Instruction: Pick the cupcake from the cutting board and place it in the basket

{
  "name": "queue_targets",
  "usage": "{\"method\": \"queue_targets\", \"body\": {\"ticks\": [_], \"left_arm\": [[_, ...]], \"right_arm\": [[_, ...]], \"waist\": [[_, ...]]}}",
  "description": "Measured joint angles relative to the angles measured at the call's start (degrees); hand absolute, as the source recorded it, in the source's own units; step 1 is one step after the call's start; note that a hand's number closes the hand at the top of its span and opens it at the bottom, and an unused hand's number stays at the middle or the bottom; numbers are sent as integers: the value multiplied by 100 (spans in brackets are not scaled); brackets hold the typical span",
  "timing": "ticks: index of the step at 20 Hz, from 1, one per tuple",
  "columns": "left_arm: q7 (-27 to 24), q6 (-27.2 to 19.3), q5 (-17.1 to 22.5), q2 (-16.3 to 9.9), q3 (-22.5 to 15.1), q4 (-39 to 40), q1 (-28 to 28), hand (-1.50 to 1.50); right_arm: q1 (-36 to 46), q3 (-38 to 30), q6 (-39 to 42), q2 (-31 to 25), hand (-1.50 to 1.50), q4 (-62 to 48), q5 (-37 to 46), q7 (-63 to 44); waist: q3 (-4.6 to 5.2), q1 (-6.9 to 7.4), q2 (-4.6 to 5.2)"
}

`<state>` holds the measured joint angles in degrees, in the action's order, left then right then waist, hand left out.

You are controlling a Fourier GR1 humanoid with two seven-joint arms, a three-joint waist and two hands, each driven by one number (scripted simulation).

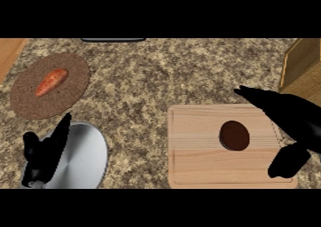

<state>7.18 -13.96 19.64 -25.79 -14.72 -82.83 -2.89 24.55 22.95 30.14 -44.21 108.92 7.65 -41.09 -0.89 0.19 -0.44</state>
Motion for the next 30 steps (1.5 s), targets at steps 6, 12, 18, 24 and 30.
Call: {"method": "queue_targets", "body": {"ticks": [6, 12, 18, 24, 30], "left_arm": [[0, 78, -66, 26, 63, 10, -17, 0], [45, 61, -162, 111, 92, 20, -4, 0], [101, 304, -82, 57, 215, 57, 7, 0], [75, 305, -155, 134, 251, 30, -28, 0], [221, 316, -240, 153, 274, 4, -3, 0]], "right_arm": [[-237, 123, -190, 241, -150, -205, 544, 391], [-462, 298, -494, 498, -150, -556, 1137, 787], [-523, 363, -672, 727, -150, -866, 1502, 1106], [-505, 528, -535, 906, -150, -1073, 1754, 1040], [-486, 572, -469, 1026, -150, -1534, 1995, 1174]], "waist": [[1, -2, -5], [-9, 0, -10], [-6, 1, -12], [-4, 4, -14], [-4, 7, -10]]}}
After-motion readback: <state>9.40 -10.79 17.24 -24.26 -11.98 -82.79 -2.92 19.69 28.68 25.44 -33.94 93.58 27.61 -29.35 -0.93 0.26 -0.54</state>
